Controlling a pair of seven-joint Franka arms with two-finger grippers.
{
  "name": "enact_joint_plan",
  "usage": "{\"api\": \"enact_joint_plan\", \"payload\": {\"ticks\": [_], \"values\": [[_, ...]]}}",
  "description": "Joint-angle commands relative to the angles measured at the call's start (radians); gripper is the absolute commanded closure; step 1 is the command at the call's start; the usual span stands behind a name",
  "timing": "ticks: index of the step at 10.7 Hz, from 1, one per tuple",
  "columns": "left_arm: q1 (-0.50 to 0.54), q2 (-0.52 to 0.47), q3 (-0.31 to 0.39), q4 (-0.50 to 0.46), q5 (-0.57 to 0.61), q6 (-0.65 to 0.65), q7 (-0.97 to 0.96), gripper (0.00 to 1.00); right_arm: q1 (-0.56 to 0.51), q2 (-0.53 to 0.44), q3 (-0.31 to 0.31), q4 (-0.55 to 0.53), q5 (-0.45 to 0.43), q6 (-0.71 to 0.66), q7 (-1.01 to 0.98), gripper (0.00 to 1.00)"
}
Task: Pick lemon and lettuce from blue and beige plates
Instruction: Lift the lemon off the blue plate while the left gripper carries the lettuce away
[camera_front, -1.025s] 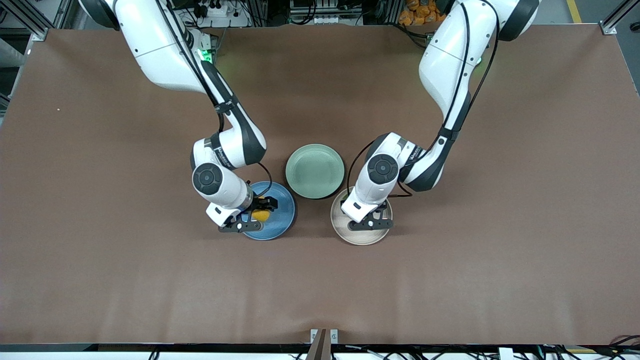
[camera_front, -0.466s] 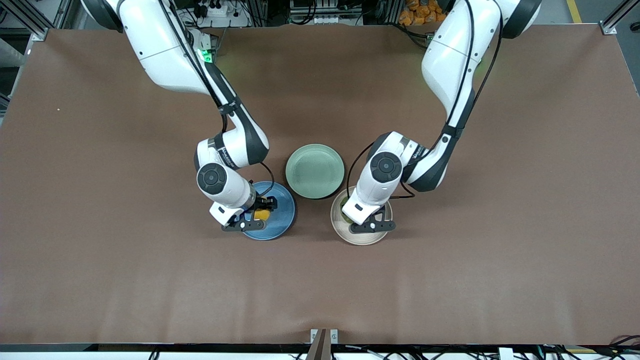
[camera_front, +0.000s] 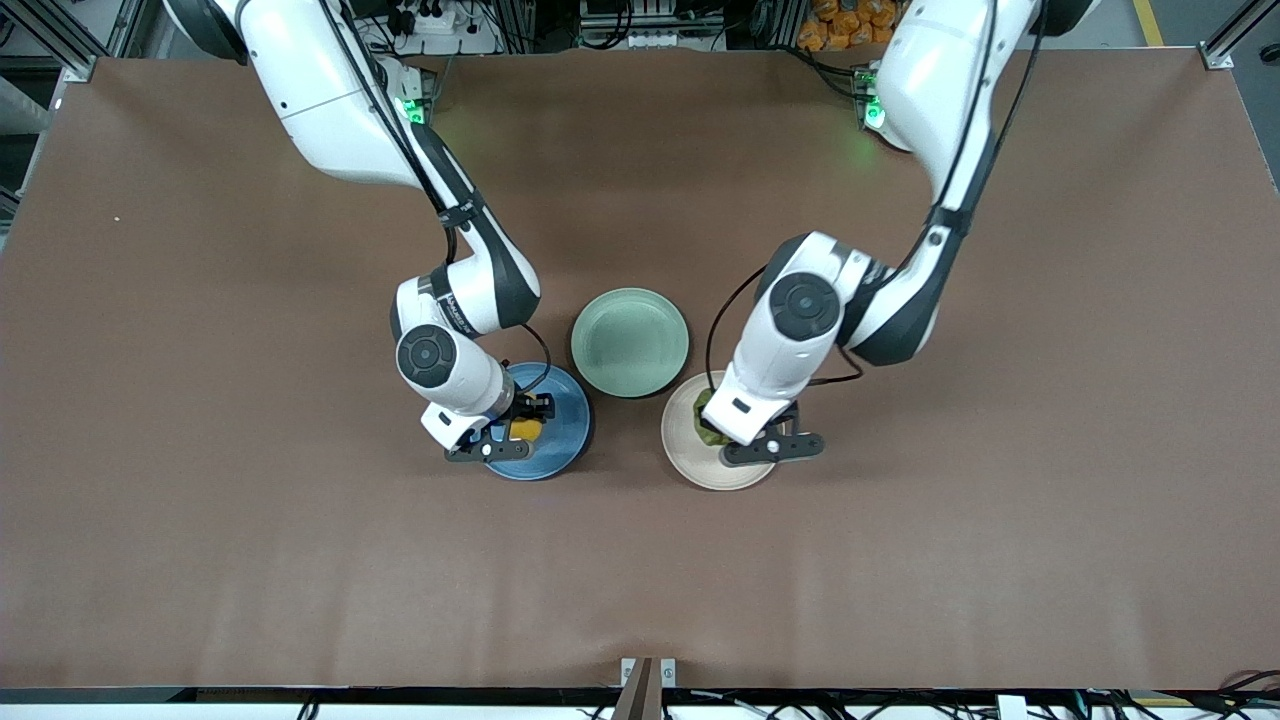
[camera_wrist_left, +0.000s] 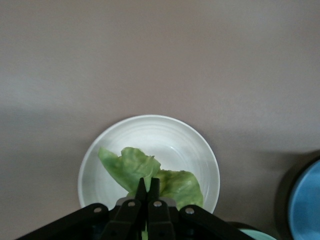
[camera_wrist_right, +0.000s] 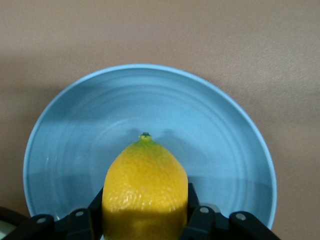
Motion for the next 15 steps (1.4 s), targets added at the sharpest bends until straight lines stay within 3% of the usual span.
{"api": "enact_joint_plan", "payload": {"ticks": [1, 7, 14, 15], "values": [[0.043, -0.065, 0.003, -0.027, 0.007, -0.048, -0.014, 1.0, -0.006, -0.019, -0.01, 0.037, 0.01, -0.082, 0.008, 0.75], [0.191, -0.101, -0.005, -0.041, 0.012, -0.066, 0.174, 1.0, -0.08, -0.105, -0.016, 0.052, 0.001, -0.241, -0.029, 0.75], [0.361, -0.096, -0.005, -0.11, 0.012, -0.1, 0.491, 1.0, -0.092, -0.173, -0.192, 0.046, -0.076, -0.442, -0.277, 0.75], [0.373, -0.096, -0.005, -0.128, 0.012, -0.111, 0.513, 0.78, -0.092, -0.174, -0.224, 0.04, -0.076, -0.448, -0.326, 0.75]]}}
